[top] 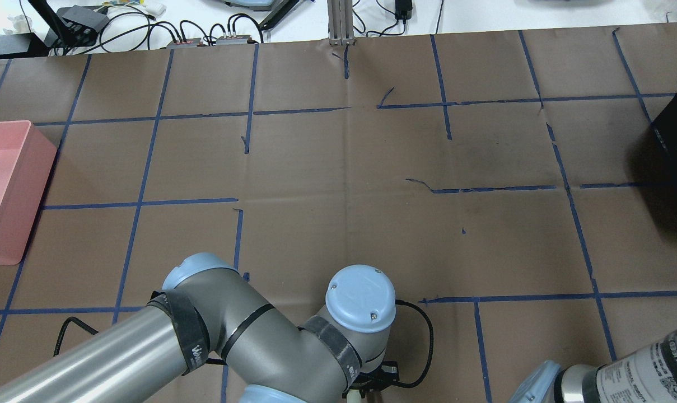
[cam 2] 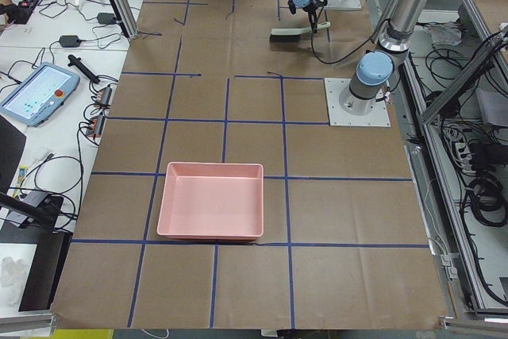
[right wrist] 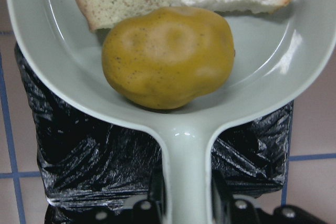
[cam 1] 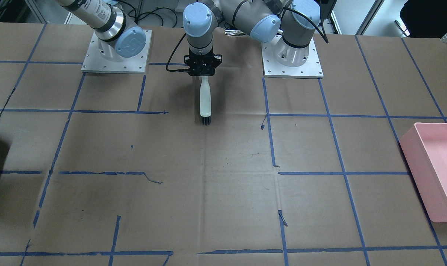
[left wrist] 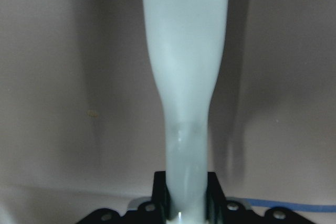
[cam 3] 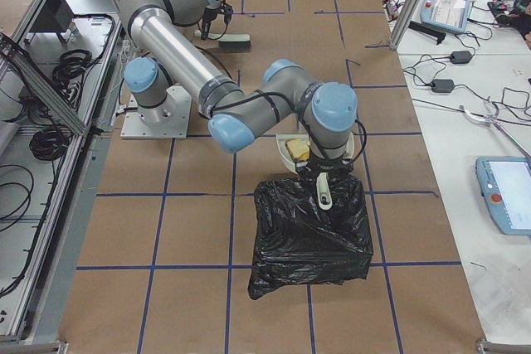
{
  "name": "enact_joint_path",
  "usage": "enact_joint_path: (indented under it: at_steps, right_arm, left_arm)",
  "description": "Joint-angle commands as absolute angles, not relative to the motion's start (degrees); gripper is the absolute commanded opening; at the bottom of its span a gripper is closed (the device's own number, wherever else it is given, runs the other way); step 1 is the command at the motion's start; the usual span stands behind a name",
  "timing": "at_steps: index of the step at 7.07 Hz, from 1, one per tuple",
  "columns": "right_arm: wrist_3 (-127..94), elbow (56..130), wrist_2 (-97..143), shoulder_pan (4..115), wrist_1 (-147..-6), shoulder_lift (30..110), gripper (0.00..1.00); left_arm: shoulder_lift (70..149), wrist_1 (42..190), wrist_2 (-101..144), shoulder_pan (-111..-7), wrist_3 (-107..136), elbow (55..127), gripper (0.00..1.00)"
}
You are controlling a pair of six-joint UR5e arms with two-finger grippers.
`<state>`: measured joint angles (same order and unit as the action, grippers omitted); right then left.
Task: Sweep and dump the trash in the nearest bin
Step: 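Lower the white brush onto the table and open the left gripper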
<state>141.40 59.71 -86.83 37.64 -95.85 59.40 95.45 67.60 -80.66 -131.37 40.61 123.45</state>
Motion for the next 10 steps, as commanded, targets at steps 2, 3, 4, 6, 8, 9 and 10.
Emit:
enact_joint_path:
  at_steps: [2,3,4,6,8,9,10]
  right_arm:
    - [147.6,53.6,-88.8,33.3,-95.4,55.2,0.00]
    - [148.2,53.8,-88.8,33.3,-95.2,55.8,0.00]
    - [149.6,53.9,-89.0,33.2,-95.2,56.0,0.00]
    - [150.6,53.8,-90.3,32.3,-96.5,57.0,0.00]
    - [148.5,54.8,-93.7,32.9,-96.6,59.8,0.00]
    - [147.3,56.1,-94.6,32.9,-97.4,60.5,0.00]
    - [147.2,58.8,-95.4,33.0,-101.7,61.9,0.00]
  left_arm:
    - [96.2,67.5,-80.9,-131.2,40.4,123.2,0.57]
    - [96.2,67.5,-80.9,-131.2,40.4,123.2,0.64]
    - [96.1,67.5,-80.9,-131.0,40.3,122.9,0.76]
    - [94.1,67.7,-81.1,-128.0,39.7,120.8,0.88]
    - [92.9,68.6,-85.5,-123.3,31.1,114.9,0.88]
    - [92.4,70.6,-85.6,-119.8,22.3,110.5,0.91]
    - [90.7,76.1,-85.7,-115.8,17.8,106.9,0.92]
